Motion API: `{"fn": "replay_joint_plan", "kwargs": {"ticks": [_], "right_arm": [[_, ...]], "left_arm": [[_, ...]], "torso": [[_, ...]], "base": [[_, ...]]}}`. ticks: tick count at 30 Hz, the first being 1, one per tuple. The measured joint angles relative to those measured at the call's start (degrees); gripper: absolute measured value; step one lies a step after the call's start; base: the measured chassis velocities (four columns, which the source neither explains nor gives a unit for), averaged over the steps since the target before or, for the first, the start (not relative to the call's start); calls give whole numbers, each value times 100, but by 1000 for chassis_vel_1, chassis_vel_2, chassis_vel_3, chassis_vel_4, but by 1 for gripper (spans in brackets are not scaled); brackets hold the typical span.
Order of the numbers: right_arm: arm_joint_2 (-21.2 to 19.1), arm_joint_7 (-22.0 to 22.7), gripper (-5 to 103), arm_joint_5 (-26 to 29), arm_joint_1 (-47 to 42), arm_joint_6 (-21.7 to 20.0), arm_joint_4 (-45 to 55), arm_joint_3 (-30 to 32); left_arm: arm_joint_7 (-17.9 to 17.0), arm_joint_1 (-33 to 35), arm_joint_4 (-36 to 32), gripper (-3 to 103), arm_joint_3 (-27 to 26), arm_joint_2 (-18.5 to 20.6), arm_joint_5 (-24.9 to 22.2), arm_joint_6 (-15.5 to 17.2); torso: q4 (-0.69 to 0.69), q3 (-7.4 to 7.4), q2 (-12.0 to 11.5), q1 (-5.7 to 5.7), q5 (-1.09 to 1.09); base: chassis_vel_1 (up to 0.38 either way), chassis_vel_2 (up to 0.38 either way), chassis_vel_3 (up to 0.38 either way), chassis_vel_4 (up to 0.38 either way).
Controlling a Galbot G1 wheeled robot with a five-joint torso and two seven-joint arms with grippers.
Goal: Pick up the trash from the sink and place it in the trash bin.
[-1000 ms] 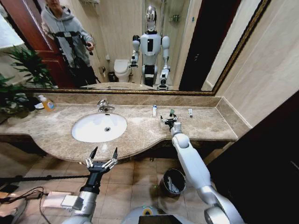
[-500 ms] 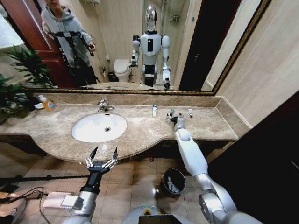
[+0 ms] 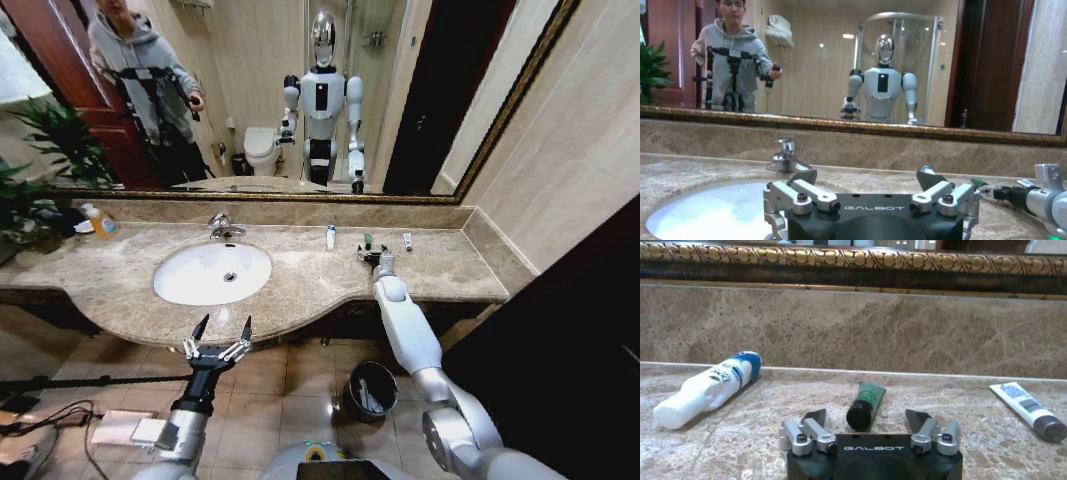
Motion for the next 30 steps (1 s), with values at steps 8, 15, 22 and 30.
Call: {"fn": "replay_joint_plan", "kwargs": {"ticks": [8,15,22,30], "right_arm": [[-10,-30,49,62,22,41,-56,-22],[-8,-23,28,170,16,14,-17,-24],[-37,-23,20,175,-36,-13,77,-8],[-318,-12,20,225,-344,-143,727,-66]], "left_arm": [[0,0,0,100,0,0,0,0],[0,0,0,100,0,0,0,0],[0,0,0,100,0,0,0,0],[0,0,0,100,0,0,0,0]], "torso": [[0,0,0,0,0],[0,0,0,0,0],[0,0,0,0,0],[0,0,0,0,-1]], "base": [[0,0,0,0],[0,0,0,0],[0,0,0,0],[0,0,0,0]]}}
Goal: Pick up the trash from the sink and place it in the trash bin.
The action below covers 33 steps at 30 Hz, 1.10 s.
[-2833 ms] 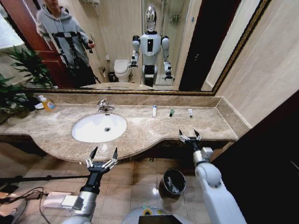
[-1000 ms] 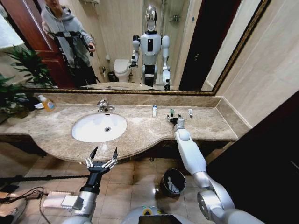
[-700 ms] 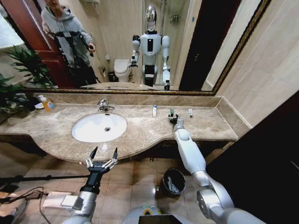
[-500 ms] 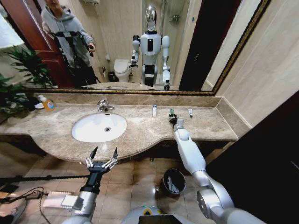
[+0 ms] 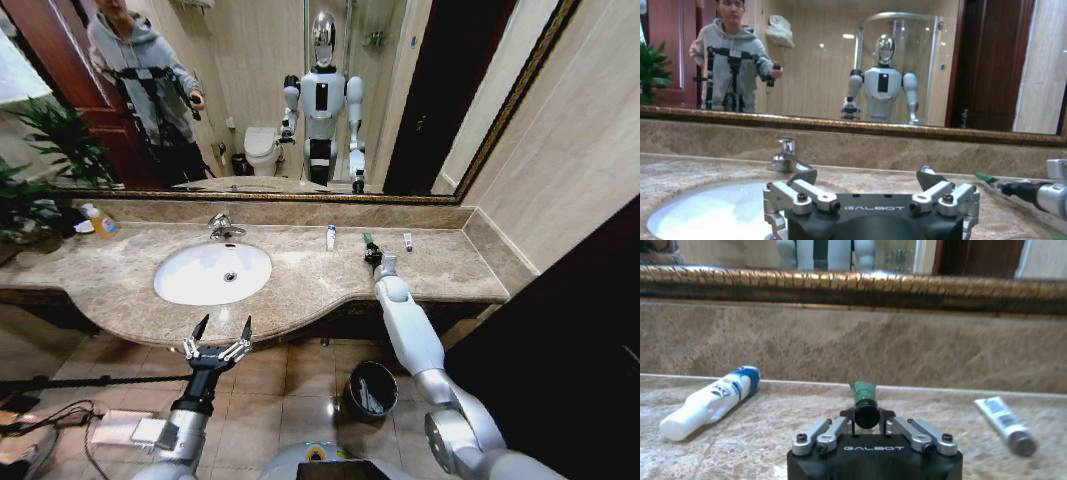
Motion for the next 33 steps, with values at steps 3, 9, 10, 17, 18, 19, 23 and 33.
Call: {"fn": "replay_joint_plan", "kwargs": {"ticks": [3,9,10,17,18,19,23,33], "right_arm": [[-143,2,20,34,-222,-35,328,3],[-437,74,20,147,-941,-118,1151,152],[-497,84,20,218,-1139,-160,1389,200],[-828,-197,20,744,-2487,172,2776,589],[-845,-211,20,783,-2647,198,2950,623],[-858,-216,20,838,-2968,235,3303,686],[-804,-222,20,856,-3763,372,4026,915],[-467,-357,20,571,-5155,1041,4704,1029]], "left_arm": [[0,0,0,100,0,0,0,0],[1,0,0,100,0,0,0,0],[0,0,0,100,0,0,0,0],[0,0,0,100,0,0,0,0],[0,0,0,100,0,0,0,0],[0,0,0,100,0,-1,0,0],[0,0,0,100,0,0,0,0],[0,0,0,100,0,0,0,0]], "torso": [[0,0,0,0,0],[0,0,0,0,2],[0,0,0,0,2],[-2,0,0,0,0],[-2,-1,0,-1,0],[0,-1,0,0,1],[0,-1,0,-1,-1],[3,0,1,-1,1]], "base": [[0,0,0,0],[0,0,0,0],[0,0,0,0],[0,0,0,0],[0,0,0,0],[0,0,0,0],[0,0,0,0],[0,0,0,0]]}}
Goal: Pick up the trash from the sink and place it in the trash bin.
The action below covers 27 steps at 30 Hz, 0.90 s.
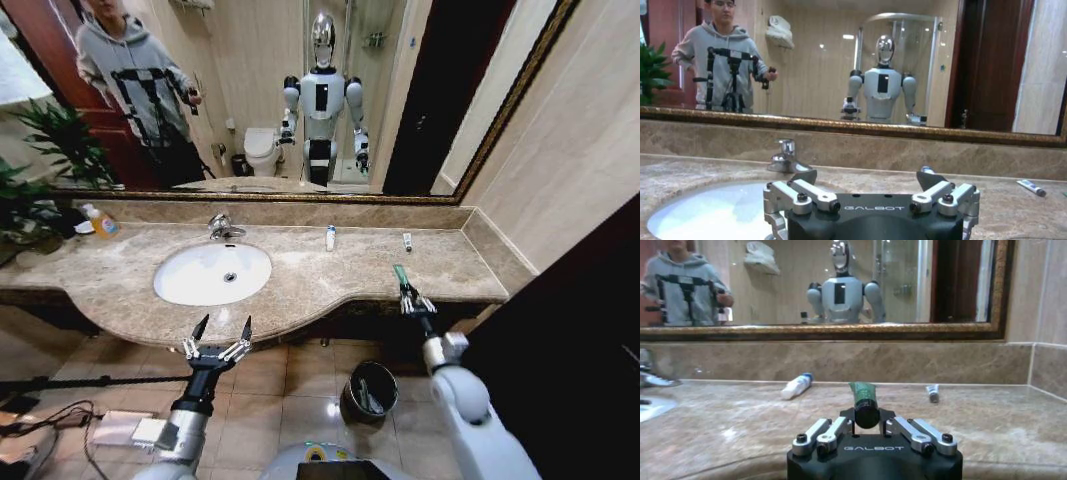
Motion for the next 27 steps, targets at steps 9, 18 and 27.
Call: {"fn": "replay_joint_plan", "kwargs": {"ticks": [9,18,27], "right_arm": [[478,-202,20,-133,-1403,896,-126,31],[733,-219,20,-639,-1736,1497,-1094,-67],[804,-174,20,-935,-1214,1308,-2494,-212]], "left_arm": [[0,0,0,100,0,0,0,0],[0,0,0,100,0,0,0,0],[0,0,0,100,0,1,0,0]], "torso": [[-4,0,0,-1,-2],[-3,0,0,0,-1],[-4,1,0,1,-1]], "base": [[0,0,0,0],[0,0,0,0],[0,0,0,0]]}}
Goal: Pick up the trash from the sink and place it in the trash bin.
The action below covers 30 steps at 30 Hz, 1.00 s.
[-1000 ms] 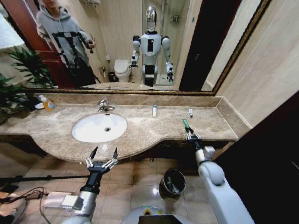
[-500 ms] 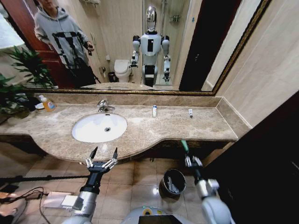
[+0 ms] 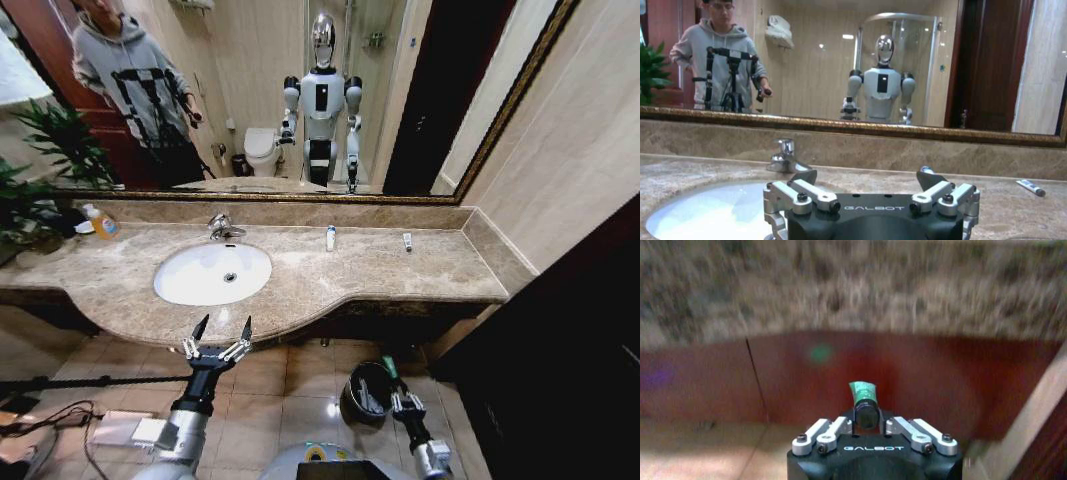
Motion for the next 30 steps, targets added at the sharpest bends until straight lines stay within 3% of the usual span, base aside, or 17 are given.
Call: {"fn": "replay_joint_plan", "kwargs": {"ticks": [10,30], "right_arm": [[41,71,20,-329,1296,-852,-1985,-54],[170,41,20,-1077,3430,-818,-5147,-38]], "left_arm": [[-1,0,0,100,0,0,0,0],[0,0,0,100,0,0,0,0]], "torso": [[1,0,0,1,1],[1,1,0,1,1]], "base": [[0,0,0,0],[0,0,0,0]]}}
